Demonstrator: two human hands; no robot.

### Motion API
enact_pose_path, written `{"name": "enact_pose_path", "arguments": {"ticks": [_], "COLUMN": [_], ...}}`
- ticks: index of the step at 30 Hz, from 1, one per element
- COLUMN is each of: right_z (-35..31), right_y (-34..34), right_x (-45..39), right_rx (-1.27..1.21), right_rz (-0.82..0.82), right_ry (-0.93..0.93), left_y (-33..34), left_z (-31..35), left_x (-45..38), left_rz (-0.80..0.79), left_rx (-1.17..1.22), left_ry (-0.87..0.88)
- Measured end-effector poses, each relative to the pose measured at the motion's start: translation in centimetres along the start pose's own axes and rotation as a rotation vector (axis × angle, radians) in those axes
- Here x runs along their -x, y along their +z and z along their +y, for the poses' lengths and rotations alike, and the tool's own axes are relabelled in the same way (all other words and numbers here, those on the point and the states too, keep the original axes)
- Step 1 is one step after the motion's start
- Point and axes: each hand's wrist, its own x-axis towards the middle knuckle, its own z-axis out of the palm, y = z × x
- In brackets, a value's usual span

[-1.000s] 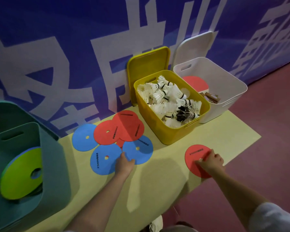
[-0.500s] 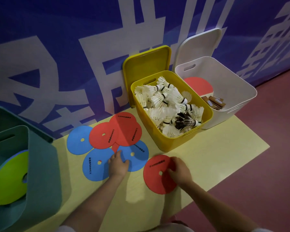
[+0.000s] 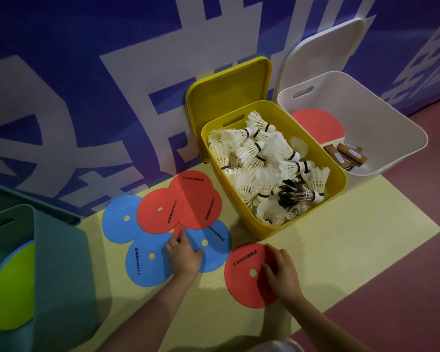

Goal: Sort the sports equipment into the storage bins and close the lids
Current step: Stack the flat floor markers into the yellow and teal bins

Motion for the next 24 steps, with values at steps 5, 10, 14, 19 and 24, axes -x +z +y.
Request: {"name": "enact_pose_path", "arguments": {"ticks": [5, 10, 14, 19, 24], "right_z": [0.4, 0.4, -0.3, -1.9, -3.4], "right_y": [0.0, -0.4, -1.0, -1.8, -1.6], "right_x": [-0.1, -0.2, -0.5, -1.0, 1.8], "right_rx": [-0.005, 0.028, 0.019, 0.043, 0.036], "right_rz": [-0.013, -0.062, -0.086, -0.138, -0.033], "right_ry": [-0.01, -0.013, 0.041, 0.09, 0.047], "left_y": [-1.0, -1.5, -2.5, -3.4, -5.4], "left_z": [-0.3, -1.3, -1.8, -3.0, -5.3], "left_x": [-0.6, 0.3, 1.3, 4.0, 5.6], "left_rz": [0.044, -0.002, -0.027, -0.058, -0.016], "left_rx": [0.137, 0.287, 0.394, 0.501, 0.591], "left_ry": [0.018, 0.069, 0.095, 0.109, 0.088]}}
